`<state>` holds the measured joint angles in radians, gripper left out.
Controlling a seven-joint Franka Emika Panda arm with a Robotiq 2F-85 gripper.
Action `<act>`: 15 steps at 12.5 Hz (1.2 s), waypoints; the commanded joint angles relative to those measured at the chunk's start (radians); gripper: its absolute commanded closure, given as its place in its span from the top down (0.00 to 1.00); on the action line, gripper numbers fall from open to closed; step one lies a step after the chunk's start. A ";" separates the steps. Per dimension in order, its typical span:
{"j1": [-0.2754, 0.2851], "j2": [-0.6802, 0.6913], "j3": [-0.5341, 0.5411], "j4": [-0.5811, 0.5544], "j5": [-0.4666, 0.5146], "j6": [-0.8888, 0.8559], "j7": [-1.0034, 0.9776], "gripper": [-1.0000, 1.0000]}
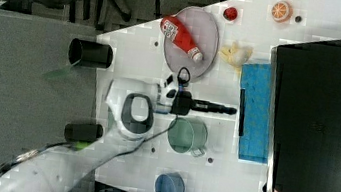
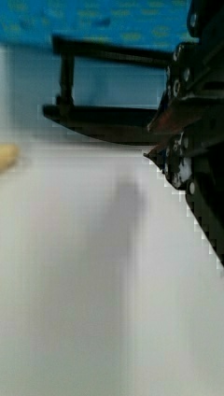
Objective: Flap open oven.
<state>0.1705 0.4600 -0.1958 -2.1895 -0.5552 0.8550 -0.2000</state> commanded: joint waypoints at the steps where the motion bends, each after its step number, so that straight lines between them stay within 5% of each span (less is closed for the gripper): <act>1: 0.003 -0.208 0.018 0.077 0.147 -0.076 0.062 0.17; 5: -0.008 -0.440 -0.012 0.187 0.536 -0.321 0.077 0.17; 6: -0.008 -0.486 -0.022 0.232 0.564 -0.411 0.087 0.17; 10: -0.006 -0.559 -0.016 0.413 0.525 -0.792 0.101 0.17; 15: -0.006 -0.556 -0.013 0.492 0.529 -0.865 0.371 0.17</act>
<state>0.1561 -0.1326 -0.2152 -1.6816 -0.0303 0.0253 0.0131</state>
